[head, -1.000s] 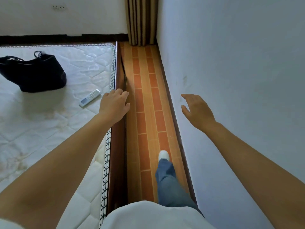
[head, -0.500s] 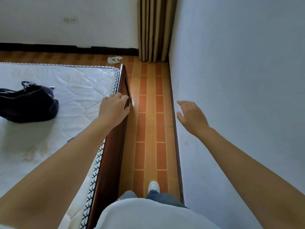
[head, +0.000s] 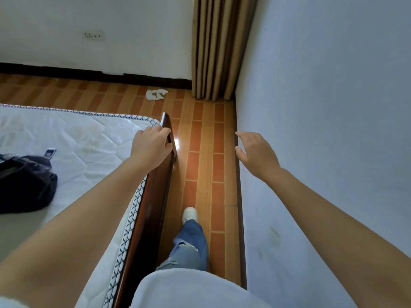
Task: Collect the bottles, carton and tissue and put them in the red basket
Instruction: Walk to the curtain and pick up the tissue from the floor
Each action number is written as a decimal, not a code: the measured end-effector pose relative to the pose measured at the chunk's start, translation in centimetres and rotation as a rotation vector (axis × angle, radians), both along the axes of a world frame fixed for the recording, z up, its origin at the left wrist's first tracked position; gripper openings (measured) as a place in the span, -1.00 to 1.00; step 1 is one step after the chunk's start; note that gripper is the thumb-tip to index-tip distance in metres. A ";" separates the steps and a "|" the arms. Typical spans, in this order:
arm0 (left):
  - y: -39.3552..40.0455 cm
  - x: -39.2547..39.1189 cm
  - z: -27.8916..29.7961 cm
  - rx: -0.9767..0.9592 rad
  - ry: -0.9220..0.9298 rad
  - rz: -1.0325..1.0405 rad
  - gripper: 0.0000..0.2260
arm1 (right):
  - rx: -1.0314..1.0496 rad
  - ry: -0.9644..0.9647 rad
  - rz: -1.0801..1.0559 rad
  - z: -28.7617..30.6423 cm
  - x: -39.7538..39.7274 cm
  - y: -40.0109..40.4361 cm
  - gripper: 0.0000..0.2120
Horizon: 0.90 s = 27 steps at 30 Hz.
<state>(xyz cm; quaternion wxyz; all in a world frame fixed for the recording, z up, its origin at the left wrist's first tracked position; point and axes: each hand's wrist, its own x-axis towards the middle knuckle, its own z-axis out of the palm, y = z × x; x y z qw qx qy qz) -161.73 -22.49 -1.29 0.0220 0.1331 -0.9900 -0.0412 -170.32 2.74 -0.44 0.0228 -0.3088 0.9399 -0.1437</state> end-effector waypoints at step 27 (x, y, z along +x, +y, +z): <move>-23.9 -40.7 -1.2 -0.031 -0.077 0.213 -0.61 | 0.019 -0.010 0.203 -1.2 -46.4 -25.0 -0.60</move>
